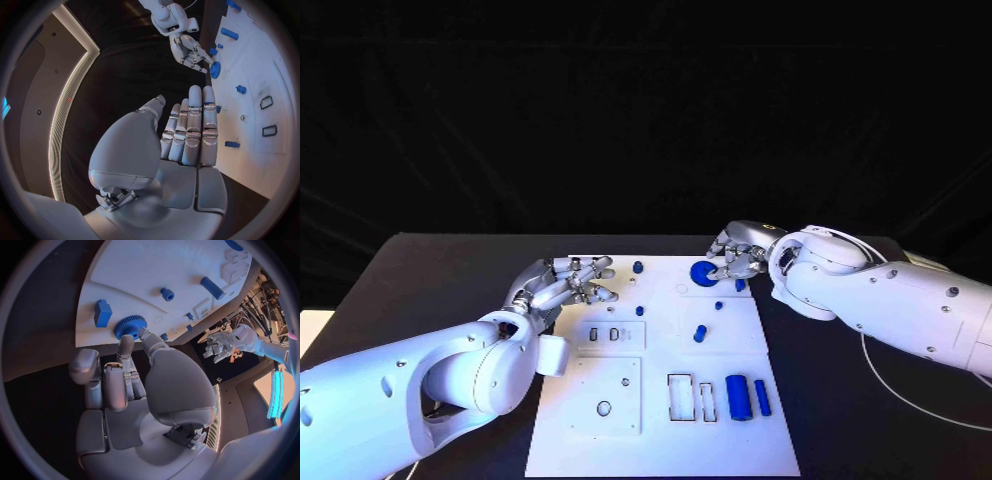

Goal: Assemble the parts on the task board

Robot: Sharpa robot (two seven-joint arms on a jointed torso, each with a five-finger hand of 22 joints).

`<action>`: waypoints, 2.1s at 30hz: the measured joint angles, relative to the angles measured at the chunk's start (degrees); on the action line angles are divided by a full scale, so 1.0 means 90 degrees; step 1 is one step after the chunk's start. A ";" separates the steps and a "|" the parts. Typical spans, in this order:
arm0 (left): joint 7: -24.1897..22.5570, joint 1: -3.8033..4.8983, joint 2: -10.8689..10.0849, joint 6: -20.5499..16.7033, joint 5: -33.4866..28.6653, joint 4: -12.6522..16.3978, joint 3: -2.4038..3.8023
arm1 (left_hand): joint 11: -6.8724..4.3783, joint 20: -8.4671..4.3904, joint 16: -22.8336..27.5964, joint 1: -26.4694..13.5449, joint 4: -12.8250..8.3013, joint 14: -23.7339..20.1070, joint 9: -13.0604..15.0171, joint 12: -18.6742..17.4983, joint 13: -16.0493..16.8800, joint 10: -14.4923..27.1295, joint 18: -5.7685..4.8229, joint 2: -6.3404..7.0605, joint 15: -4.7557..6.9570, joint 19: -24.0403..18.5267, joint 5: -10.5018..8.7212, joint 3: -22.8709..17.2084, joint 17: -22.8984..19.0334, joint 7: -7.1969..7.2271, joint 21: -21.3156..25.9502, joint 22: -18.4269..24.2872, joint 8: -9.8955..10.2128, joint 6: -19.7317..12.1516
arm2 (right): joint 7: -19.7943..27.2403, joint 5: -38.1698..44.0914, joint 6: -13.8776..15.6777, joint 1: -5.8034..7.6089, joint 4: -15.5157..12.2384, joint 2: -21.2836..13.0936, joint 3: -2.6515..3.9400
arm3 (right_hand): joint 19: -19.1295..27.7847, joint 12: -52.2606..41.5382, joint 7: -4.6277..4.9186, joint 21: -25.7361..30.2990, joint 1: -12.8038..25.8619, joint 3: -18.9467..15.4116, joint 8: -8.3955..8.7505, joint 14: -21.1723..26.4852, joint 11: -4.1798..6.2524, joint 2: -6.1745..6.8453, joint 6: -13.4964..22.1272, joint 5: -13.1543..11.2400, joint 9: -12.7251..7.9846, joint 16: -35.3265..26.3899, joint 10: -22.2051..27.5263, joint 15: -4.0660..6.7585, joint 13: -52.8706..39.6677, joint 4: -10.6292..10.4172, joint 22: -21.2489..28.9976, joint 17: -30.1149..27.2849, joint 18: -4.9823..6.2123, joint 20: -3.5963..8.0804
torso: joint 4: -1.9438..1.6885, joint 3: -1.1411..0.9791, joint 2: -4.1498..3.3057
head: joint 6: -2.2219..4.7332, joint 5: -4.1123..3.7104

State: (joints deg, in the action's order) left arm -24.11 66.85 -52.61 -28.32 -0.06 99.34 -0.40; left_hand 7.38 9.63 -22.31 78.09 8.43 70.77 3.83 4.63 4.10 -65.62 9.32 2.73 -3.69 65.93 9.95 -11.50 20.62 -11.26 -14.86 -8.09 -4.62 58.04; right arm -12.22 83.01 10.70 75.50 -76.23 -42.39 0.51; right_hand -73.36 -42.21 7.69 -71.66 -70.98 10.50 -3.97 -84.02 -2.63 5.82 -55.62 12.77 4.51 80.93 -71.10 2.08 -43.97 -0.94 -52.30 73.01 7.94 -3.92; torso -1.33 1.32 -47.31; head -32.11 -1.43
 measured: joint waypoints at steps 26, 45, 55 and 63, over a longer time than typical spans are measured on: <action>0.0006 0.0000 0.0014 0.0008 0.0000 -0.0020 0.0000 | 0.0000 0.0000 0.0000 0.0000 -0.0035 -0.0023 0.0000 0.0000 0.0000 0.0000 0.0001 0.0000 0.0023 0.0000 0.0000 0.0002 0.0018 0.0000 0.0000 -0.0005 0.0000 0.0000 | -0.0063 0.0249 -0.0277 -0.0013 0.0258 0.0292 -0.0007 | -0.0023 -0.1947 -0.0004 -0.0104 -0.0117 -0.0062 -0.0049 0.0000 0.0014 -0.0117 -0.0180 0.0025 0.0027 0.0296 -0.0560 -0.0001 -0.2021 -0.0062 -0.0152 0.0215 0.0001 -0.0023 | -0.0001 -0.0009 -0.0008 | -0.0061 0.0018; 0.0004 0.0000 0.0013 0.0008 0.0000 -0.0036 0.0000 | 0.0000 0.0000 0.0000 0.0000 -0.0034 -0.0023 0.0000 0.0000 0.0000 0.0000 0.0000 0.0000 0.0022 0.0000 0.0000 0.0002 0.0017 0.0000 0.0000 -0.0004 0.0000 0.0000 | -0.0076 0.0346 -0.0284 -0.0017 0.0205 0.0217 -0.0006 | -0.0023 -0.1947 0.0019 -0.0103 -0.0159 -0.0139 -0.0048 0.0000 -0.0001 -0.0075 -0.0156 0.0030 0.0013 0.0345 -0.0546 -0.0001 -0.2070 -0.0088 -0.0151 0.0213 0.0001 -0.0022 | 0.0004 -0.0013 -0.0008 | -0.0076 0.0014; 0.0006 0.0000 0.0013 0.0008 0.0000 -0.0043 0.0000 | 0.0000 0.0000 -0.0036 0.0000 -0.0053 -0.0023 0.0005 0.0000 0.0000 0.0000 0.0000 0.0000 0.0022 0.0000 0.0000 -0.0017 0.0036 0.0000 0.0000 -0.0012 0.0000 0.0000 | -0.0069 0.0353 -0.0270 -0.0022 0.0193 0.0173 -0.0008 | -0.0023 -0.1946 0.0019 -0.0103 -0.0184 -0.0156 -0.0024 0.0000 -0.0024 -0.0050 -0.0156 0.0050 0.0013 0.0345 -0.0522 -0.0001 -0.2070 -0.0071 -0.0150 0.0212 0.0002 -0.0022 | 0.0004 -0.0015 -0.0009 | -0.0076 0.0009; 0.0009 0.0000 0.0013 0.0009 0.0000 -0.0046 0.0000 | 0.0000 0.0000 -0.0035 0.0000 -0.0053 -0.0022 0.0005 0.0000 0.0000 0.0000 0.0000 0.0000 0.0022 0.0000 0.0000 -0.0017 0.0036 0.0000 0.0000 -0.0011 0.0000 0.0000 | -0.0069 0.0356 -0.0272 -0.0022 0.0193 0.0158 -0.0005 | -0.0023 -0.1946 0.0019 -0.0103 -0.0248 -0.0154 -0.0023 0.0000 -0.0002 -0.0061 -0.0156 0.0260 0.0010 0.0345 -0.0500 -0.0001 -0.2132 -0.0069 -0.0131 0.0212 0.0002 -0.0022 | 0.0000 -0.0013 -0.0011 | -0.0084 -0.0023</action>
State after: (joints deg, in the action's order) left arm -24.03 66.85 -52.49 -28.24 -0.06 98.93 -0.39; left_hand 7.38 9.63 -22.63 78.09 7.95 70.57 3.88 4.63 4.10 -65.62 9.32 2.72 -3.49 65.93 9.95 -11.65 20.94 -11.25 -14.86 -8.19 -4.62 58.04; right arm -12.84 86.22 8.25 75.31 -74.50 -40.96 0.46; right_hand -73.56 -59.73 7.86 -72.59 -73.22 9.11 -4.18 -84.02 -2.64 5.28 -57.02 15.11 4.60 84.04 -75.60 2.07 -63.16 -1.56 -53.48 74.92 7.96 -4.12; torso -1.33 1.20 -47.41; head -32.87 -1.64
